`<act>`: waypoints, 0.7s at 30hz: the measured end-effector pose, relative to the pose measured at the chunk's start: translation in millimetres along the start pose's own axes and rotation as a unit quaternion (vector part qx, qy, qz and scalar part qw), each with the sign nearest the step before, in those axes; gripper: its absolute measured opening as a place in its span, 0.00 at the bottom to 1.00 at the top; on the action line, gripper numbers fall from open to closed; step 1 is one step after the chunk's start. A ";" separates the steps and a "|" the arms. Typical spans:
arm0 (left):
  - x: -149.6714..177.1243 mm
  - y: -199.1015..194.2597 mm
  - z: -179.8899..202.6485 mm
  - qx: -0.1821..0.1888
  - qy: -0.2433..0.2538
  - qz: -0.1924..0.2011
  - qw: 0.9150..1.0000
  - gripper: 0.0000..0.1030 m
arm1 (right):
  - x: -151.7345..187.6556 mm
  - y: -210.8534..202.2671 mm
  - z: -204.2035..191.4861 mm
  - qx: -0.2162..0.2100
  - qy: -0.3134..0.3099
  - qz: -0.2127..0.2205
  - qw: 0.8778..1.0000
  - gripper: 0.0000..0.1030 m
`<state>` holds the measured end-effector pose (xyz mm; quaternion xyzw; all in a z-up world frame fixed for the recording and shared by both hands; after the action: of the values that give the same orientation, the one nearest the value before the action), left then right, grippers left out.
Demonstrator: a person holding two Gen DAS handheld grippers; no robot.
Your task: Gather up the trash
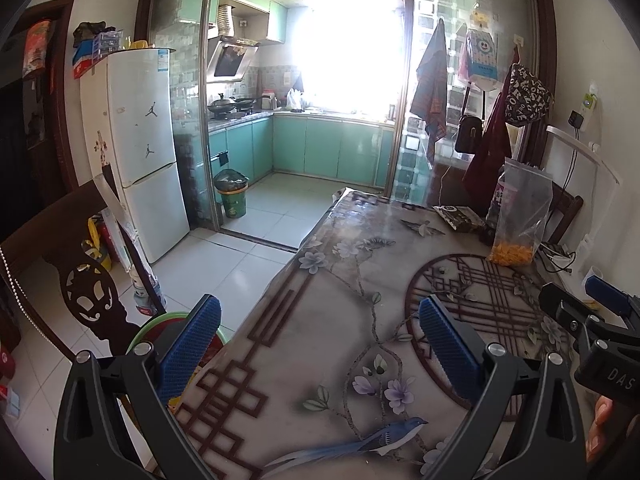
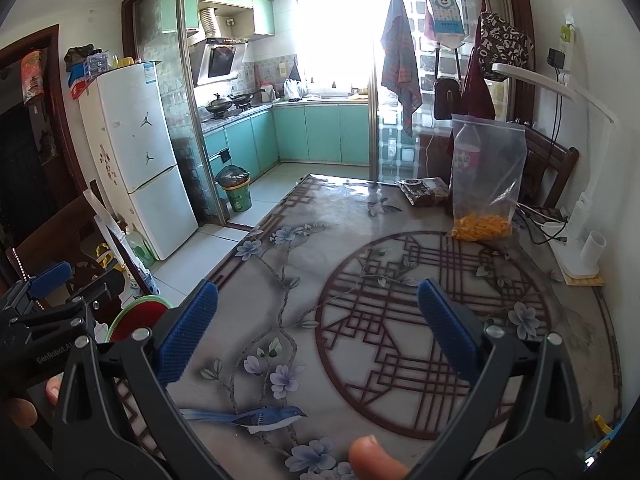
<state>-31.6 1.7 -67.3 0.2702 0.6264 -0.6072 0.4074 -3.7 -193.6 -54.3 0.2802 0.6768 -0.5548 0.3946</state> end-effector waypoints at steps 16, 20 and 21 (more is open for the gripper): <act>6.2 41.1 28.5 0.028 0.024 -0.037 0.999 0.92 | 3.3 26.1 25.1 0.011 0.013 -0.022 1.000 0.96; 30.0 84.1 50.1 0.031 0.067 -0.061 0.995 0.93 | 24.5 46.3 56.7 0.040 0.031 -0.052 0.997 0.96; 39.6 100.1 56.5 0.032 0.082 -0.073 0.993 0.93 | 33.1 52.2 69.1 0.053 0.039 -0.063 0.996 0.96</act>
<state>41.4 -48.3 -150.6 0.2855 0.6562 -0.6304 0.3008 36.8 -250.8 -115.0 0.2787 0.6776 -0.6022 0.3170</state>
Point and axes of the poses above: each gripper's, at about its wrist camera, not at the fingertips, and y roughly the way its jaws point, z to its right, x to its underside, the point moved 2 cm from there along y, roughly the way its jaws point, and after that the axes turned 1 degree about x, right-handed, at the moved point
